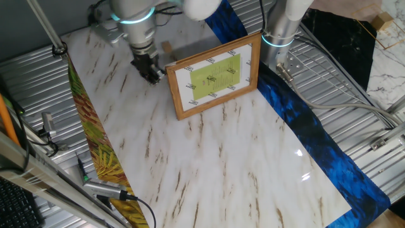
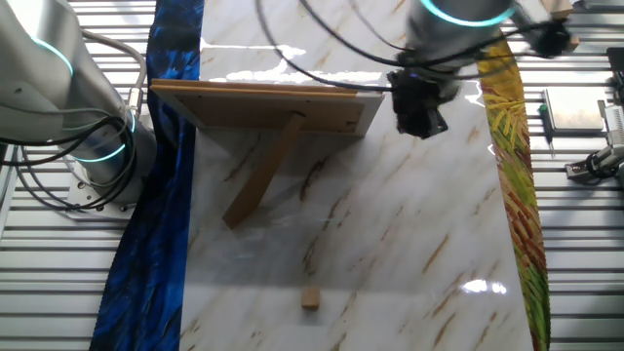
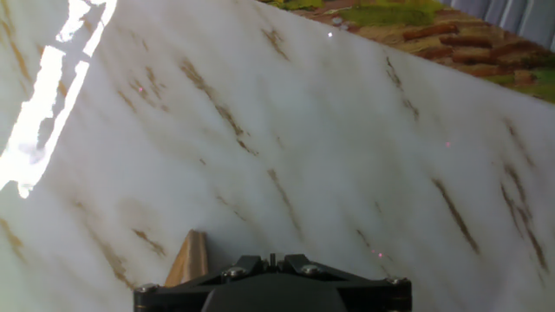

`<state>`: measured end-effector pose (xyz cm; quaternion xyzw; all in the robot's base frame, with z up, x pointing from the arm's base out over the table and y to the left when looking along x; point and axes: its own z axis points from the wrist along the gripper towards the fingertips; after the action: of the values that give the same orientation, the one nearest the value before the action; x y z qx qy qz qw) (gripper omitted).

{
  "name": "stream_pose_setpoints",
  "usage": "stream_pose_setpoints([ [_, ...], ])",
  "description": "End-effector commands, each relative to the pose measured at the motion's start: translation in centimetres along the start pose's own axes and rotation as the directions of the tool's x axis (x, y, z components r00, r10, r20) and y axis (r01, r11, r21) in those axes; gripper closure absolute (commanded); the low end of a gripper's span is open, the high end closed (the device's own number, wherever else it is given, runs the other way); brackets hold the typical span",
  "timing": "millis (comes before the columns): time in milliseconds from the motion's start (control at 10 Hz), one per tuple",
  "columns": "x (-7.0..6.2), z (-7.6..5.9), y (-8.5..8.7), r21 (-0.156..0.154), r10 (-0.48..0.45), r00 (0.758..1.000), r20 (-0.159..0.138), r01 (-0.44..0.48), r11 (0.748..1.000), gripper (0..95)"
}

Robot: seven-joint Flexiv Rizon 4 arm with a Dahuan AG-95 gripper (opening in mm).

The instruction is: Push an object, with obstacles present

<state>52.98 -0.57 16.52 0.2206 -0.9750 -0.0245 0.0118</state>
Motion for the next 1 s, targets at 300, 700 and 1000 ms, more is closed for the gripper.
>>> stream_pose_setpoints([
  [300, -5.5, 0.8, -5.6, -0.048, -0.136, 0.99, -0.023, 0.135, 0.99, 95.0],
  [700, -5.3, 0.9, -5.7, -0.067, -0.134, 0.991, -0.019, 0.133, 0.989, 95.0],
  [1000, -5.3, 0.9, -5.7, -0.078, -0.084, 0.996, -0.034, 0.081, 0.994, 95.0],
])
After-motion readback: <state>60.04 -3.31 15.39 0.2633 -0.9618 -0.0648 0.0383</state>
